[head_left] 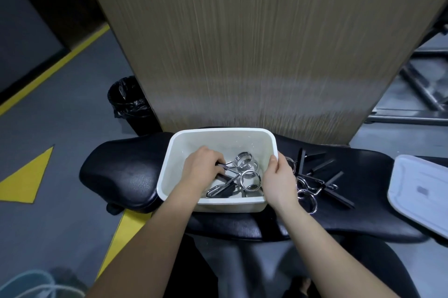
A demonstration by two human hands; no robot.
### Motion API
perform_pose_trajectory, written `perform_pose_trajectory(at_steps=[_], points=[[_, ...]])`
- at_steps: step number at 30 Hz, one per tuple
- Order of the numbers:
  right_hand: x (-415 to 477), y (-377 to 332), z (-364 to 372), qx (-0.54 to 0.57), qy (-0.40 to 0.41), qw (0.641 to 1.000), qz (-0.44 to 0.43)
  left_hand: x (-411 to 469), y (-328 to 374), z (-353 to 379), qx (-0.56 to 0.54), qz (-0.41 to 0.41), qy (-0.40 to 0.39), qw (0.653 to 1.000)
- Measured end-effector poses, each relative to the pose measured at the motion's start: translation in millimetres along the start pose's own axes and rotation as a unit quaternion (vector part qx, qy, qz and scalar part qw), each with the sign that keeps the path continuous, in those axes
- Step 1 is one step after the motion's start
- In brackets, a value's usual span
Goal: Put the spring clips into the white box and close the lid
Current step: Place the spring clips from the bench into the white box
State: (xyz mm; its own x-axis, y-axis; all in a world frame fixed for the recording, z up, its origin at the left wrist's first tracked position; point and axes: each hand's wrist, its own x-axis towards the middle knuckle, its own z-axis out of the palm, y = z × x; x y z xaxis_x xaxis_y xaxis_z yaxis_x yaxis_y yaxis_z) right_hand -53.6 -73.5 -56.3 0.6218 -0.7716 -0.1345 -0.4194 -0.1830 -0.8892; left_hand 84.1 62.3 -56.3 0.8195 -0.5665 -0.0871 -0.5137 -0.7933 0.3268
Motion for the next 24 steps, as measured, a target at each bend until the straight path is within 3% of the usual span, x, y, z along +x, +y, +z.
perform_pose_trajectory(at_steps=[8, 15, 24], points=[[-3, -1, -2, 0.001, -0.005, 1.0, -0.003, -5, 1, -2, -0.021, -0.028, -0.034, 0.999], [-4, 2, -1, -0.003, -0.001, 1.0, 0.002, -6, 4, 1, 0.014, 0.021, 0.018, 1.0], [-4, 0, -5, -0.012, -0.007, 1.0, 0.005, 2, -4, 9, -0.042, -0.001, -0.044, 0.998]])
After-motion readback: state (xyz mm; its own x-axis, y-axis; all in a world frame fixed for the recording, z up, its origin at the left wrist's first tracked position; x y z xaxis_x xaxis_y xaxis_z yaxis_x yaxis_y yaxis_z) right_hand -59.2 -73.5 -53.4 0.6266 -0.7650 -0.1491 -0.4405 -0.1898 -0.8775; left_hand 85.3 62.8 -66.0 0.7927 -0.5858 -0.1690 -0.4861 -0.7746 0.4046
